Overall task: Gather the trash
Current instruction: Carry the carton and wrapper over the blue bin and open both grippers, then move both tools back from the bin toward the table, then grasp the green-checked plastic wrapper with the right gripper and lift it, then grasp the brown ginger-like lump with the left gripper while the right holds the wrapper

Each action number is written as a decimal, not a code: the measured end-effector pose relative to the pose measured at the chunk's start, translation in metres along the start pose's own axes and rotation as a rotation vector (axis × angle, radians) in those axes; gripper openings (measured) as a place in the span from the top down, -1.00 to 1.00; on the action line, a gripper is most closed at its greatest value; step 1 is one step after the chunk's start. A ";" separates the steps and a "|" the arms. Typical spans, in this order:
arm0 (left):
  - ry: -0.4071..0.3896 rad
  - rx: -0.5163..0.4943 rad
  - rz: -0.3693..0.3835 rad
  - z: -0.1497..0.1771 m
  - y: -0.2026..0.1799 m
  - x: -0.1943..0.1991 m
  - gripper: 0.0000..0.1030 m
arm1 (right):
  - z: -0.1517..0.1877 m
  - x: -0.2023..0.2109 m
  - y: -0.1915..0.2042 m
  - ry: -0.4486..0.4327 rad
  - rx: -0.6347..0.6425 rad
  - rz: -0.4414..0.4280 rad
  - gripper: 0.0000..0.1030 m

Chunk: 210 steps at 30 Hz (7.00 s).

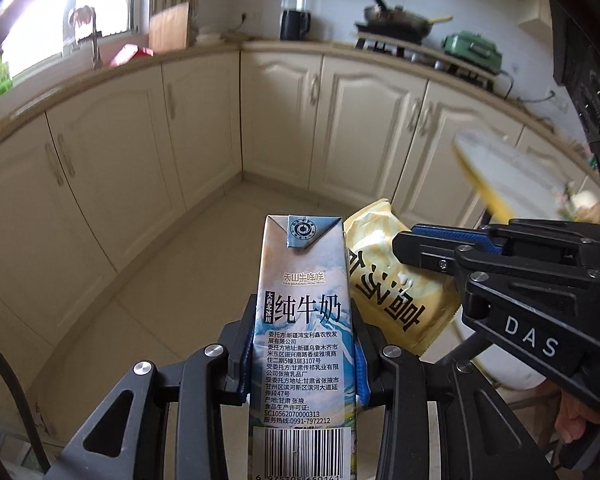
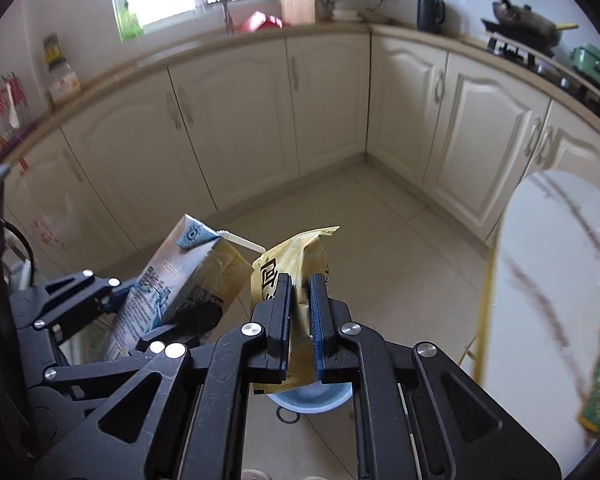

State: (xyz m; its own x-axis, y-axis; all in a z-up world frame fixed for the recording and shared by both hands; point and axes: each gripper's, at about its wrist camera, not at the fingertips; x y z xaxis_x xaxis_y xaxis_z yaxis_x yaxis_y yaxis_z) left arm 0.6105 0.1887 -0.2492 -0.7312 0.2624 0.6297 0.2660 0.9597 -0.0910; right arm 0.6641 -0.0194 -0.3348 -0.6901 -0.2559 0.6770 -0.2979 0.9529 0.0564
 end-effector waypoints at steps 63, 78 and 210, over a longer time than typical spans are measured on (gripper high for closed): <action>-0.801 -0.028 -0.299 0.096 -0.353 0.318 -0.99 | 0.053 0.485 -0.058 -0.728 -0.082 0.323 -1.00; -0.770 -0.043 -0.186 0.124 -0.301 0.322 -0.99 | 0.075 0.509 -0.122 -0.713 -0.171 0.433 -1.00; 0.057 -0.229 0.345 -0.126 -0.443 -0.087 0.08 | 0.140 0.287 -0.386 -0.155 -0.363 0.241 -0.04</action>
State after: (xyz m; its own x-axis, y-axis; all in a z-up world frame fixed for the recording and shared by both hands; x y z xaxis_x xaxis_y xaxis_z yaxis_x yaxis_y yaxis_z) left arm 0.6353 -0.2720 -0.1666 -0.5400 0.5526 0.6348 0.6269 0.7674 -0.1347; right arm 0.4893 -0.4837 -0.2650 -0.8103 -0.0146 0.5858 0.1144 0.9765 0.1827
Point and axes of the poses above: each gripper's, at about its wrist camera, not at the fingertips, and x roughly against the way its jaws point, y to its left, z to its underside, and after that the axes turned 8 degrees about -y, right-handed
